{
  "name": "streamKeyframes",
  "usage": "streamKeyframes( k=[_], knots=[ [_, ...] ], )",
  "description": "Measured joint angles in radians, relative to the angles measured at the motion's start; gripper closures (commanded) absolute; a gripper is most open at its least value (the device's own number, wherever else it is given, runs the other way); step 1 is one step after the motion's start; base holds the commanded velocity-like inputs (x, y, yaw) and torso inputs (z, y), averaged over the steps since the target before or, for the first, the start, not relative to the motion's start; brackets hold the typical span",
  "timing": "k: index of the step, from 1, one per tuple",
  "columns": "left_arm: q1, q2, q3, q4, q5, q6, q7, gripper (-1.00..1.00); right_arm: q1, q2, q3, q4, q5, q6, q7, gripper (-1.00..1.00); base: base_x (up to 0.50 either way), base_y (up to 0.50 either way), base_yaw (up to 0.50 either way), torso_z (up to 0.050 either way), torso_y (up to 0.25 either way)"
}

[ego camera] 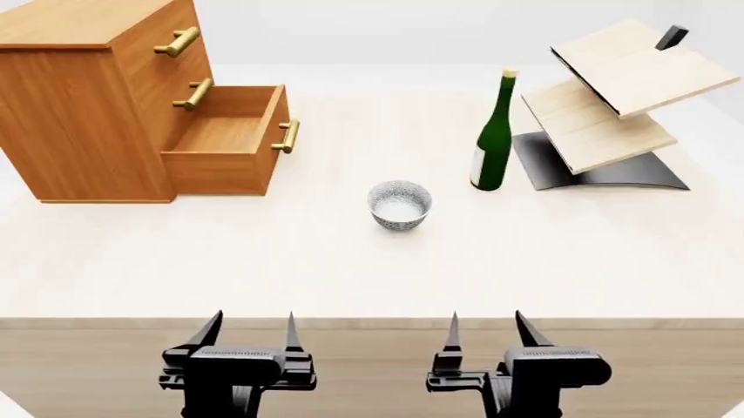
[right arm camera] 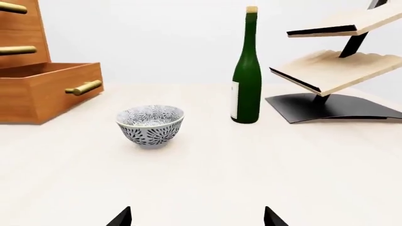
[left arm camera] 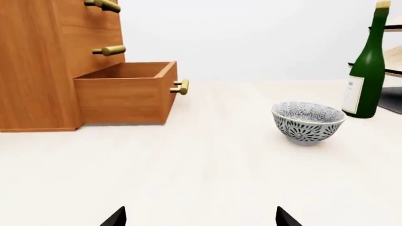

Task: Put the bowl on top of the cabinet.

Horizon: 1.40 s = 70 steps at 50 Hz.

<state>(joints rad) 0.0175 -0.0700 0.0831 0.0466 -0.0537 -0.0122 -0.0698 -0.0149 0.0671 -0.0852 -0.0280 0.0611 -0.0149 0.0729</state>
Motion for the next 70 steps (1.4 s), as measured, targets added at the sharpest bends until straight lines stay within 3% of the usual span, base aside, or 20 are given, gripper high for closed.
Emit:
streamKeyframes(
  k=[32,70],
  knots=[
    [0.058,-0.064,0.031,0.242,-0.024,-0.160,-0.059,-1.00,-0.072,0.061,-0.037,-0.278,0.045,0.176,0.051,-1.00,0.00,0.01,0.00,0.000,0.000],
    [0.089,-0.105,0.046,0.350,-0.052,-0.198,-0.096,-1.00,-0.097,0.090,-0.029,-0.360,0.138,0.204,0.077,-1.00,0.00,0.50,0.00,0.000,0.000]
  ],
)
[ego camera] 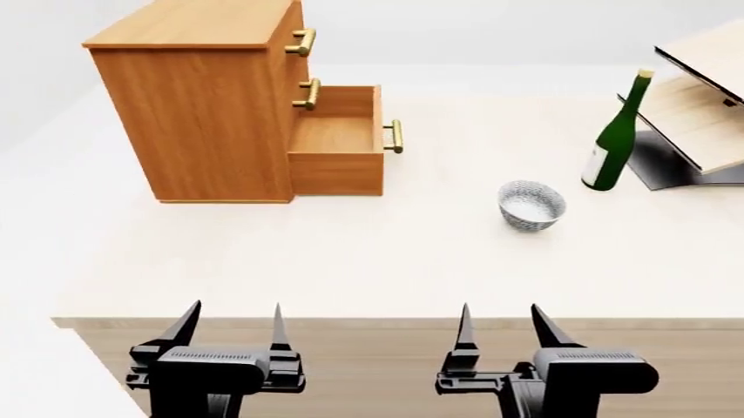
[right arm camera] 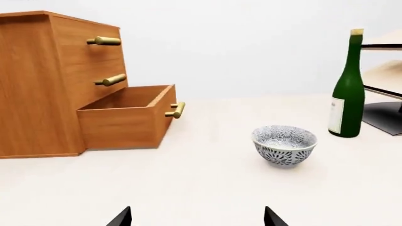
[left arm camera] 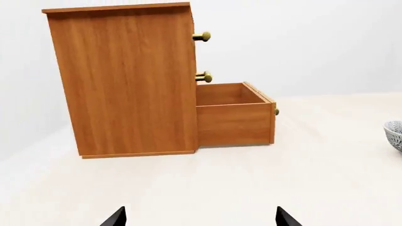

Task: Put the bowl on top of the cabinet.

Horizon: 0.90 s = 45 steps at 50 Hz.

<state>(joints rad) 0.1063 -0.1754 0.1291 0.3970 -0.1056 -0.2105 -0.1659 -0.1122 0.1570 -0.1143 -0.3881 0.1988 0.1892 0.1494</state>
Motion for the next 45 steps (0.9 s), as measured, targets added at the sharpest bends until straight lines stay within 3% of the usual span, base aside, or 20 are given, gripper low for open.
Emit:
streamKeyframes(
  k=[5,14,40,45],
  knots=[
    [0.000,-0.003,0.003,0.000,-0.003,0.001,-0.003,-1.00,0.001,0.003,-0.001,-0.001,0.001,0.000,0.007,-1.00,0.00,0.43,0.00,0.000,0.000],
    [-0.002,-0.011,0.009,-0.002,-0.009,0.004,-0.012,-1.00,-0.001,0.006,0.001,-0.014,-0.012,-0.020,0.032,-1.00,0.02,0.00,0.00,0.000,0.000],
    [0.000,-0.038,0.038,0.007,-0.028,0.012,-0.042,-1.00,-0.013,0.021,0.002,-0.022,0.020,-0.060,0.047,-1.00,0.50,0.00,0.00,0.000,0.000],
    [-0.002,-0.042,0.042,0.007,-0.031,0.013,-0.048,-1.00,-0.011,0.023,0.001,-0.020,0.024,-0.066,0.050,-1.00,0.13,0.00,0.00,0.000,0.000]
  ],
)
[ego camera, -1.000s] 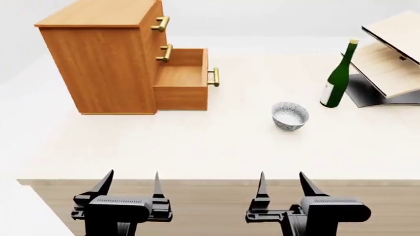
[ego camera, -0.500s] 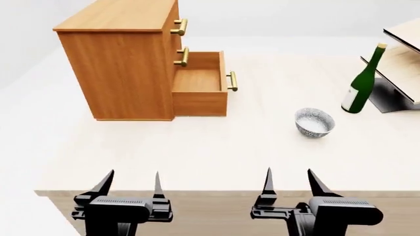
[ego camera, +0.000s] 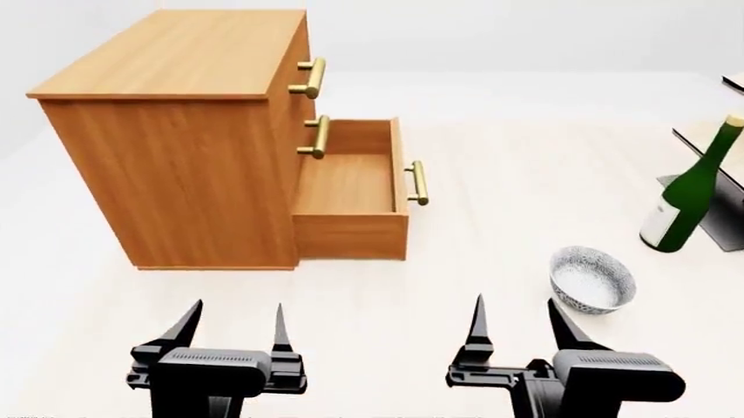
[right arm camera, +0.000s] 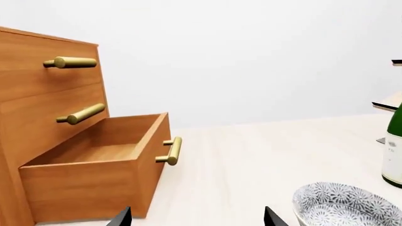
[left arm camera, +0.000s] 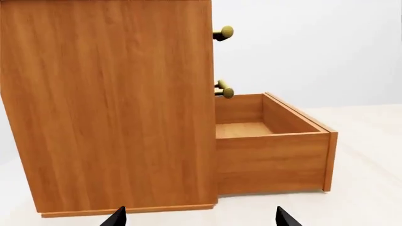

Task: Put the bowl on top of the cabinet.

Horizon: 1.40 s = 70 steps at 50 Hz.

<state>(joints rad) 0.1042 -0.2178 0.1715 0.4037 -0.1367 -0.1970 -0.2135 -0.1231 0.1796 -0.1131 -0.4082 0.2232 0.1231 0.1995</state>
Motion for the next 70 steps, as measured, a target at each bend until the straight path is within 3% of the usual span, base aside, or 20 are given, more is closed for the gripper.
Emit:
streamKeyframes(
  k=[21,30,58,70],
  knots=[
    [0.000,-0.019,0.017,0.001,-0.005,0.011,-0.023,-1.00,0.002,0.009,-0.006,0.005,0.001,-0.013,0.023,-1.00,0.00,0.43,0.00,0.000,0.000],
    [-0.001,-0.025,0.024,0.004,-0.006,0.011,-0.031,-1.00,0.004,0.013,-0.011,0.001,-0.008,-0.020,0.035,-1.00,0.02,0.00,0.00,0.000,0.000],
    [-0.001,-0.041,0.037,0.013,-0.019,0.017,-0.049,-1.00,-0.005,0.031,-0.029,-0.007,0.008,-0.061,0.034,-1.00,0.50,0.00,0.00,0.000,0.001],
    [0.016,-0.049,0.039,0.031,-0.035,0.084,-0.039,-1.00,-0.001,0.035,-0.031,-0.005,0.009,-0.054,0.048,-1.00,0.02,0.00,0.00,0.000,0.000]
  ],
)
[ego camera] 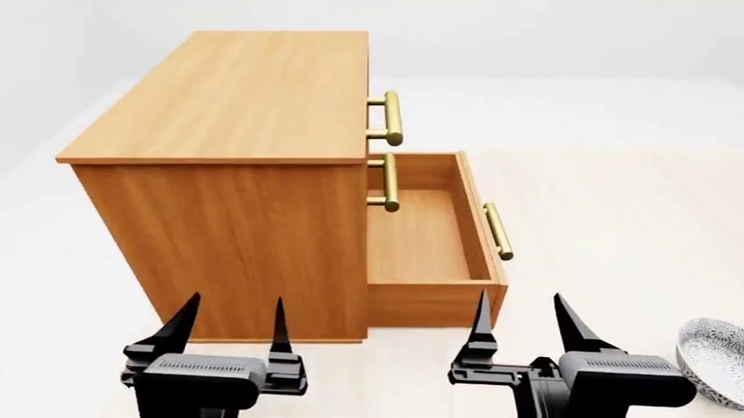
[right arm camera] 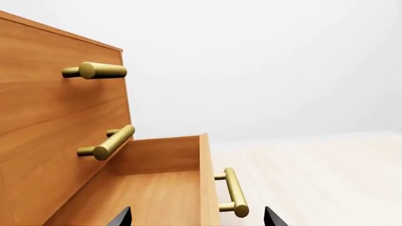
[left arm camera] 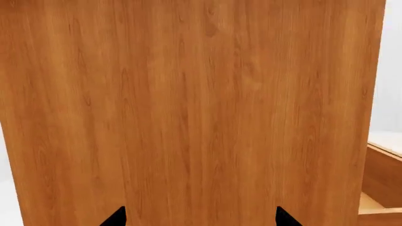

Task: Put the bowl on top of the cabinet.

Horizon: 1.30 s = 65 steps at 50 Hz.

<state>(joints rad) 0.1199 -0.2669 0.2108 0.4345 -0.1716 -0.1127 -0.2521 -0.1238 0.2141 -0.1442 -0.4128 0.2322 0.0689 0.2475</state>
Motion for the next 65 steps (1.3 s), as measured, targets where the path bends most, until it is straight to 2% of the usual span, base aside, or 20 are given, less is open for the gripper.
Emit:
streamKeyframes(
  k=[16,41,52,65],
  knots=[
    [0.040,-0.026,-0.012,0.085,-0.011,0.069,-0.003,-1.00,0.004,0.014,-0.006,-0.003,0.010,0.006,0.017,-1.00,0.00,0.00,0.00,0.000,0.000],
    [0.081,-0.069,-0.069,0.193,-0.034,0.077,-0.037,-1.00,0.012,0.036,-0.028,0.000,-0.005,0.006,0.046,-1.00,0.00,0.00,0.00,0.000,0.000],
    [0.089,-0.077,-0.076,0.210,-0.039,0.079,-0.045,-1.00,0.012,0.051,-0.043,-0.007,-0.023,0.009,0.052,-1.00,0.00,-0.20,0.00,0.000,0.000],
    [0.093,-0.084,-0.084,0.219,-0.048,0.081,-0.052,-1.00,0.029,0.067,-0.046,-0.022,-0.035,0.063,0.073,-1.00,0.00,0.00,0.00,0.000,0.000]
  ],
)
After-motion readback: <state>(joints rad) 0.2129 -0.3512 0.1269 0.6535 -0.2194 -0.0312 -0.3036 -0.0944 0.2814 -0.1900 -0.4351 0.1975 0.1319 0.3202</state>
